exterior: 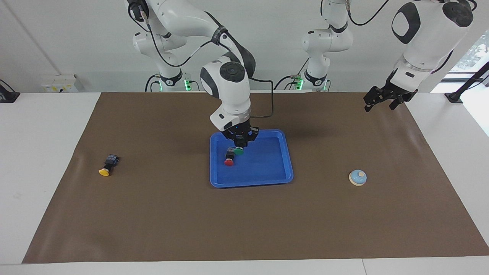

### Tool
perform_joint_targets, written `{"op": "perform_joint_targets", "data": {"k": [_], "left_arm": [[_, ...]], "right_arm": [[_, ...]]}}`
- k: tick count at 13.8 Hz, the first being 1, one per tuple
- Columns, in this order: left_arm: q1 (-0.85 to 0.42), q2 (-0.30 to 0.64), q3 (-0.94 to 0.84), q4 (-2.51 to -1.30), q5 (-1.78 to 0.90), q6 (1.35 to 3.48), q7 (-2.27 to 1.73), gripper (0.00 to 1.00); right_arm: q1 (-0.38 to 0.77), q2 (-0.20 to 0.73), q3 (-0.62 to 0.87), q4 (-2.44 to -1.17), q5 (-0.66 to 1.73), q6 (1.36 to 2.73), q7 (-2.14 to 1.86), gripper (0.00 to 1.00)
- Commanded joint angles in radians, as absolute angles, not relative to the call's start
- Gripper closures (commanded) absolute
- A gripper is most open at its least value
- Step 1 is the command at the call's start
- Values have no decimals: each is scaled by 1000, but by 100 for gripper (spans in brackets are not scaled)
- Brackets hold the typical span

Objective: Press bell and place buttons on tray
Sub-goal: 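Move the green button into the tray and open the right gripper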

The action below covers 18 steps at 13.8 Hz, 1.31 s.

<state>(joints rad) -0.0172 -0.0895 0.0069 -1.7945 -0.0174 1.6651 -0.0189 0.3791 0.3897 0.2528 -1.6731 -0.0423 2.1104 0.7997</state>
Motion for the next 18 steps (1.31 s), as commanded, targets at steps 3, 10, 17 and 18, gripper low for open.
{"op": "perform_joint_targets", "data": {"k": [3, 10, 17, 18], "left_arm": [[-15, -100, 9, -1796, -12, 1663, -20, 0], [-15, -100, 9, -1796, -12, 1663, -20, 0], [-15, -100, 8, -1796, -12, 1663, -20, 0], [-15, -100, 8, -1796, -12, 1663, -20, 0]], "right_arm": [[416, 482, 247, -1696, -80, 2232, 816, 100], [414, 463, 247, -1818, -94, 2347, 833, 100], [396, 462, 247, -1675, -91, 2196, 942, 0], [371, 437, 244, -1652, -89, 2140, 937, 0]]}}
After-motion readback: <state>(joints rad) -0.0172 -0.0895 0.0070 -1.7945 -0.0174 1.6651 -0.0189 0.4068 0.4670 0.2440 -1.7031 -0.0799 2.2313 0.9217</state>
